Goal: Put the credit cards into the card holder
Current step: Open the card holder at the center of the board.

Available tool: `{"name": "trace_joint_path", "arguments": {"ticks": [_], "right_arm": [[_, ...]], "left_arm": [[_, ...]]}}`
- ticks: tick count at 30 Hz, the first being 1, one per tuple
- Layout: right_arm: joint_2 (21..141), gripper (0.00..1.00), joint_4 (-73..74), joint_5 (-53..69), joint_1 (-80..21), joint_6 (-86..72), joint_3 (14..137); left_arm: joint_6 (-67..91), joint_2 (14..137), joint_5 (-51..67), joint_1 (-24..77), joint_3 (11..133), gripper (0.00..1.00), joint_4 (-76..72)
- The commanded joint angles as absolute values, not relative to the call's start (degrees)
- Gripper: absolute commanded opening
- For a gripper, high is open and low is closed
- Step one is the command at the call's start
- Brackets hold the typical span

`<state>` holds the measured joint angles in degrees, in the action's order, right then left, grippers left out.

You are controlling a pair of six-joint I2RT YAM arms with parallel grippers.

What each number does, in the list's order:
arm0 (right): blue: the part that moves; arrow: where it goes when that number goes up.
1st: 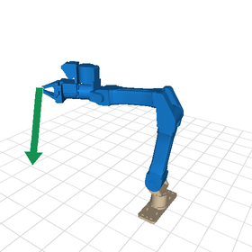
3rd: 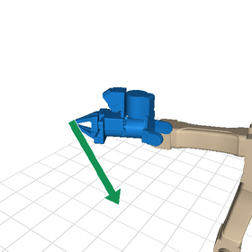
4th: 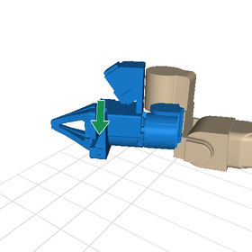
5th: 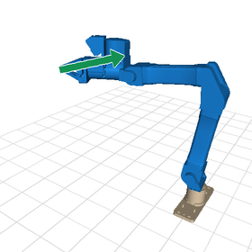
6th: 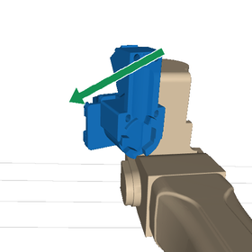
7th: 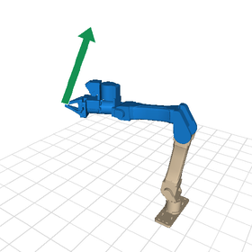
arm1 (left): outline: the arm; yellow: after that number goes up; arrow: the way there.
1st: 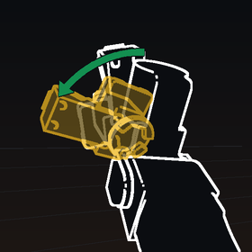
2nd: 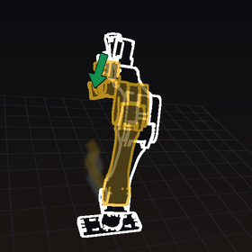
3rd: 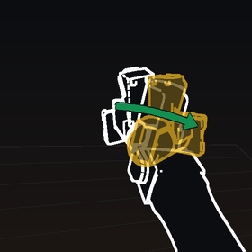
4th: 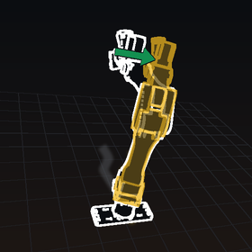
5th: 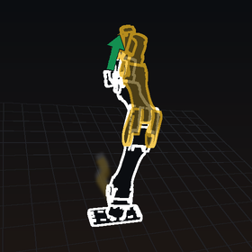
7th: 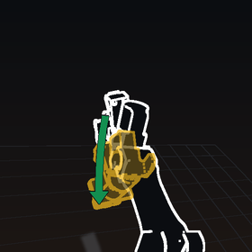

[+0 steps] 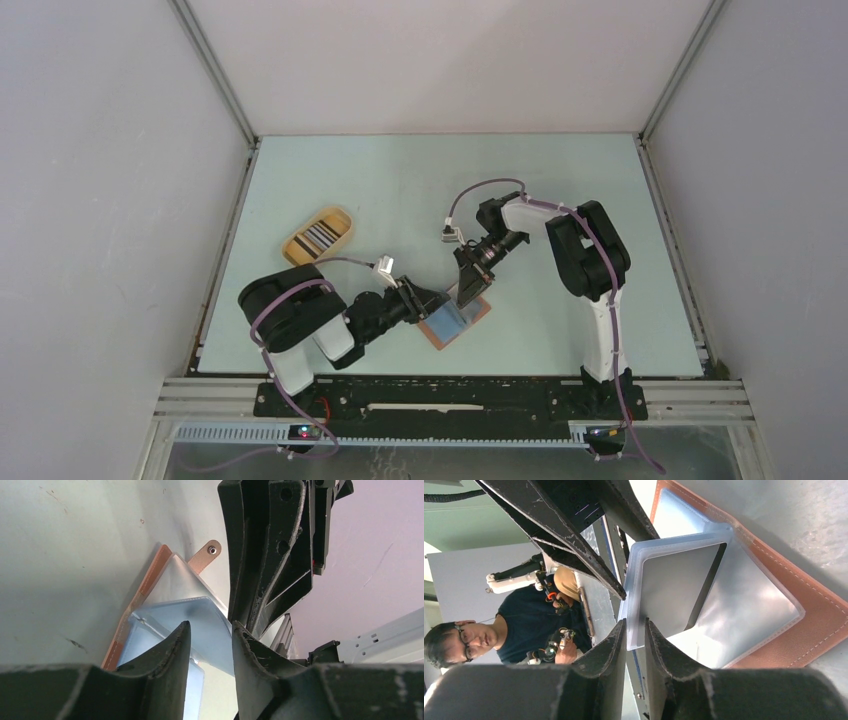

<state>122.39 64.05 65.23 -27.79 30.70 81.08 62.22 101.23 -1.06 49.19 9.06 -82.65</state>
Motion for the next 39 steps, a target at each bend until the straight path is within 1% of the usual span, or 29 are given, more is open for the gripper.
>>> {"name": "trace_joint_path", "arguments": {"ticks": [1, 8, 20, 26, 35, 39], "right_arm": [[120.69, 0.28, 61.39, 62.54, -27.95, 29.16, 81.46], [118.04, 0.33, 57.98, 58.79, -28.02, 27.36, 80.07], [117.26, 0.33, 57.39, 56.91, -28.47, 27.31, 79.84], [116.87, 0.33, 56.89, 55.59, -29.14, 27.25, 79.67], [114.46, 0.32, 54.69, 52.70, -30.22, 26.12, 78.68], [114.26, 0.32, 54.43, 52.32, -30.70, 25.93, 78.66]], "left_arm": [[62.86, 100.95, -0.73, 48.60, 7.99, 0.39, -84.57], [64.94, 101.34, -0.44, 48.65, 6.88, 0.37, -84.48], [66.80, 100.82, -0.94, 48.63, 4.88, 0.36, -84.33], [66.83, 98.65, -1.99, 48.66, 3.02, 0.36, -83.65], [65.18, 90.06, -4.19, 48.96, 1.17, 0.38, -76.53], [63.27, 83.35, -5.12, 49.00, 1.11, 0.39, -68.56]]}}
